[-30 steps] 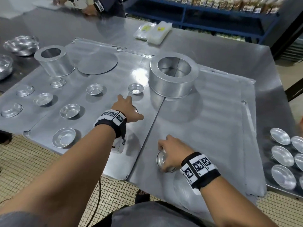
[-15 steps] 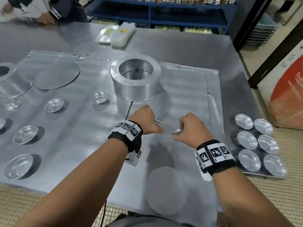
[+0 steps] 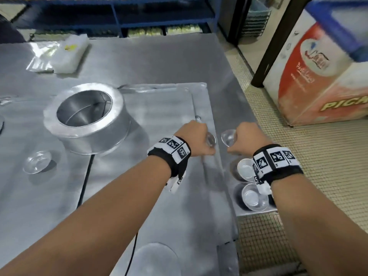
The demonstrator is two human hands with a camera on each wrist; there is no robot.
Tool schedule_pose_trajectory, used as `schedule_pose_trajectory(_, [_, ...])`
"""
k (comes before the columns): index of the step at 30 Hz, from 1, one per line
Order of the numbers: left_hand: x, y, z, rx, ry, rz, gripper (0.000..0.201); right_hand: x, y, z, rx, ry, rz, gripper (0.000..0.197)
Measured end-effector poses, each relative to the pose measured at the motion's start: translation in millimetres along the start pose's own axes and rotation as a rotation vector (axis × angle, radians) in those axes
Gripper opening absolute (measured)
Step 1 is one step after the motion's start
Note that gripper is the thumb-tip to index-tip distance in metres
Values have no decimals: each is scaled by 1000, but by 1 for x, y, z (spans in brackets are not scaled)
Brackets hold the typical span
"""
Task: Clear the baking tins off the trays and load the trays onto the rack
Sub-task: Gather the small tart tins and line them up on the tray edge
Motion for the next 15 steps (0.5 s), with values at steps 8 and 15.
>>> schedule_pose_trajectory(8, [-55, -113, -15, 16, -11, -39, 40, -91, -75, 44, -48, -39, -32, 77])
schedule_pose_trajectory(15, [-80, -173, -45, 109, -44, -10, 44, -128, -116, 37, -26, -75, -63, 80])
Point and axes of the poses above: each hand's wrist, its own y-axis away from the middle knuckle, its own z-axis out of the back of the hand, x = y × z, the point moved 3 cm from there along -y, towards the middle knuckle, and after that the axes turned 14 degrees about -y, right-handed, at the moved point
